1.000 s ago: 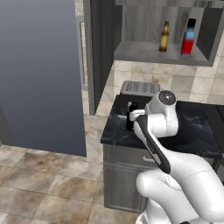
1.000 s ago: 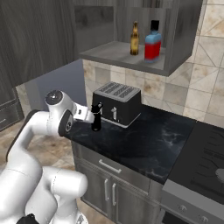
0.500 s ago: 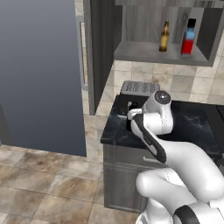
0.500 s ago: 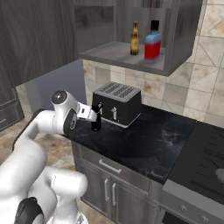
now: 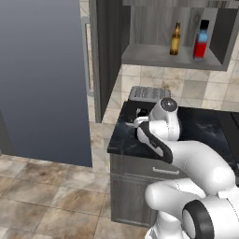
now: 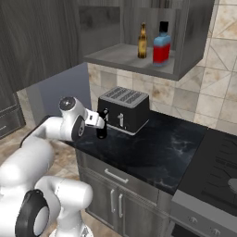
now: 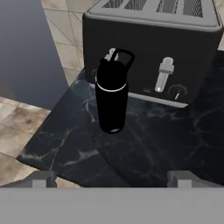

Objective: Sort all alcoholic drinks to one cabinet, and non-alcoholic drinks to the other.

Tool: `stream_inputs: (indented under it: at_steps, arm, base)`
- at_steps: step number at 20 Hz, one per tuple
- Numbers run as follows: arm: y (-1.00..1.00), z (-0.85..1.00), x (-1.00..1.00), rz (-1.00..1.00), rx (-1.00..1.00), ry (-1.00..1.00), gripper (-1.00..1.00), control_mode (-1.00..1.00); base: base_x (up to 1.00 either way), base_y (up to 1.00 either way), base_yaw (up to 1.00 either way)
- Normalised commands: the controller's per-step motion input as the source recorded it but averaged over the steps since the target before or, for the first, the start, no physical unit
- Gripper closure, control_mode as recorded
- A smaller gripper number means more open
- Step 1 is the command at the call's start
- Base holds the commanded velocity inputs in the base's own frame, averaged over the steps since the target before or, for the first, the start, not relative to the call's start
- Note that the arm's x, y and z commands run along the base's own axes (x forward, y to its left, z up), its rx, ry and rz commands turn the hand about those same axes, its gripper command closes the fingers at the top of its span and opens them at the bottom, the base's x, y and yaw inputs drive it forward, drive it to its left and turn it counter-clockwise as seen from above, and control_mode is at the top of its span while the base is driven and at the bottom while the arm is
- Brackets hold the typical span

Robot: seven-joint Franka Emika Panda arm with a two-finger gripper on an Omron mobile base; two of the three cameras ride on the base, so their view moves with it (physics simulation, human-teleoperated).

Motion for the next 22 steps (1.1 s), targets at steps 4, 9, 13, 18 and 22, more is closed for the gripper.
stream_inputs:
  at_steps: [4,9,13,18,22]
  arm:
    - [0.00,-0.15,0.21,0.00,0.00,0.00,-1.00,-1.00]
    - [0.00,-0.11,0.21,0.00,0.00,0.00,-1.00,-1.00]
    - [0.00,-0.07,0.21,0.00,0.00,0.01,-1.00,-1.00]
    - [0.00,-0.08,0.19,0.00,0.01,0.01,-1.00,-1.00]
    - [0.00,-0.09,0.18,0.00,0.00,0.02,-1.00,-1.00]
  base:
    - [0.00,0.00,0.00]
    - [0.00,0.00,0.00]
    - [0.00,0.00,0.00]
    - [0.00,0.00,0.00]
    - [0.00,0.00,0.00]
